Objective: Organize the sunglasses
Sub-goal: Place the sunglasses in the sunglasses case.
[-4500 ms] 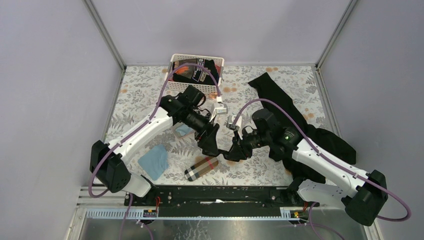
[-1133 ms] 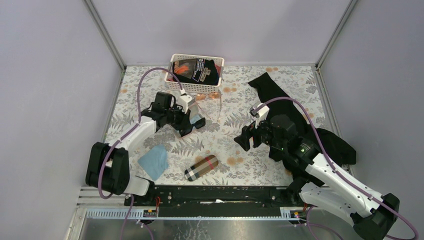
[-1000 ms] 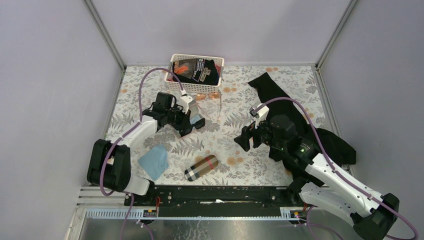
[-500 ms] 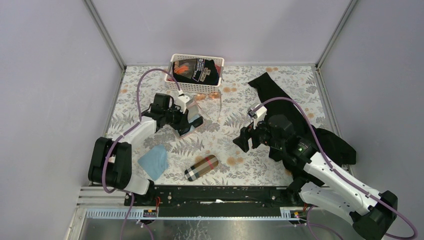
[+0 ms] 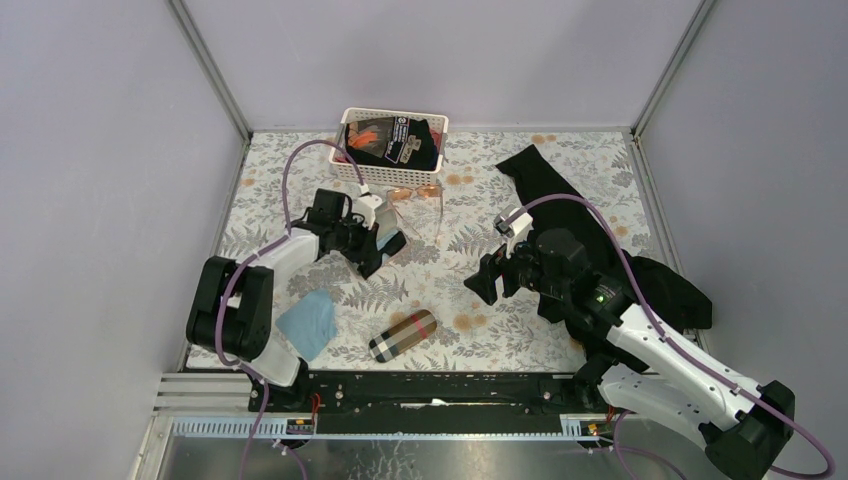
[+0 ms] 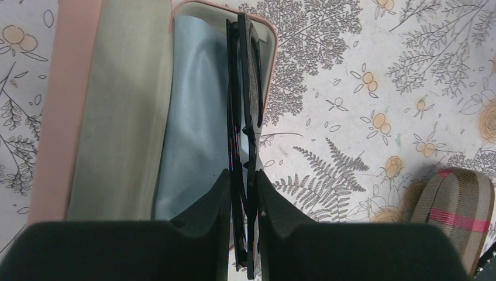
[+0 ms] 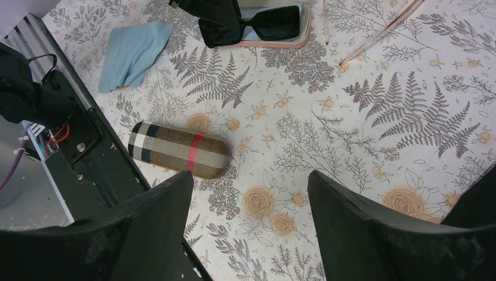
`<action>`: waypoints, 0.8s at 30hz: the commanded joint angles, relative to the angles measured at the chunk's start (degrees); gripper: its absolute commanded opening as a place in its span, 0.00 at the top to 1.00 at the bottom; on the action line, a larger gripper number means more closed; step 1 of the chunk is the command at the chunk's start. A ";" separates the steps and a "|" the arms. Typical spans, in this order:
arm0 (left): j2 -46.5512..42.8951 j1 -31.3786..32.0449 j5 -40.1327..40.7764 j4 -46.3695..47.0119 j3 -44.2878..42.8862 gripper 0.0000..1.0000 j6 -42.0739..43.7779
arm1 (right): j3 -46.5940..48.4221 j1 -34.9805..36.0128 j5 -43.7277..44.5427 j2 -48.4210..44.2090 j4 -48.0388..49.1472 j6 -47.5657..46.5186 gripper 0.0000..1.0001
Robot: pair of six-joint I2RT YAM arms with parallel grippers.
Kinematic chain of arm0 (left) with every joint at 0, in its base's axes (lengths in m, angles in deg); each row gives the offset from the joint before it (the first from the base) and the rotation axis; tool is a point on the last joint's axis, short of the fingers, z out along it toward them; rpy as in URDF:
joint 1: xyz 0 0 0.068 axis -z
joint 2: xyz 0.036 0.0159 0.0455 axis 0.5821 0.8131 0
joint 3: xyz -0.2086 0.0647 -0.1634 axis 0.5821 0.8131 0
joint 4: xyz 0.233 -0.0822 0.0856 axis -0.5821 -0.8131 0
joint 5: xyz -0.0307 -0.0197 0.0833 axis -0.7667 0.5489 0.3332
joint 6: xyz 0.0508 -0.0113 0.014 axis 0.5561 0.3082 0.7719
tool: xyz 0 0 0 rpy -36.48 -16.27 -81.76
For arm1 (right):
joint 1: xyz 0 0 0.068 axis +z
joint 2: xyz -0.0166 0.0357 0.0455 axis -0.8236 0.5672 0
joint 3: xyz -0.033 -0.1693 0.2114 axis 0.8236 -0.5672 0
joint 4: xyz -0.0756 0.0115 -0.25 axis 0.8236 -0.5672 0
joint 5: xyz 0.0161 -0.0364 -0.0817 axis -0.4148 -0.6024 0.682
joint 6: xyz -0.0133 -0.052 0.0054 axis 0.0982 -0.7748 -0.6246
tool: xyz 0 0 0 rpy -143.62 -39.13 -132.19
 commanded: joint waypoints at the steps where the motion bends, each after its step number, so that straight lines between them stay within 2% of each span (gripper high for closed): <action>1: 1.35 -0.47 3.02 1.61 -2.57 0.93 0.09 | -0.40 -0.23 -0.57 -1.15 1.81 0.02 0.21; 4: 1.85 -0.47 3.12 -0.96 -4.61 1.00 0.36 | -0.48 -0.25 -0.54 -1.39 1.77 0.09 0.21; 13: 4.10 -0.41 0.44 -8.82 -9.77 1.00 4.12 | -0.46 -0.25 -0.65 -1.51 1.64 0.35 0.20; 19: 5.12 -0.22 -0.99 -9.53 -8.85 1.00 7.18 | -0.19 -0.25 -0.50 -1.64 0.97 0.28 0.20; 24: 5.71 -0.12 1.58 -8.53 -7.93 1.00 8.08 | -0.23 -0.24 -0.59 -1.57 0.88 0.39 0.20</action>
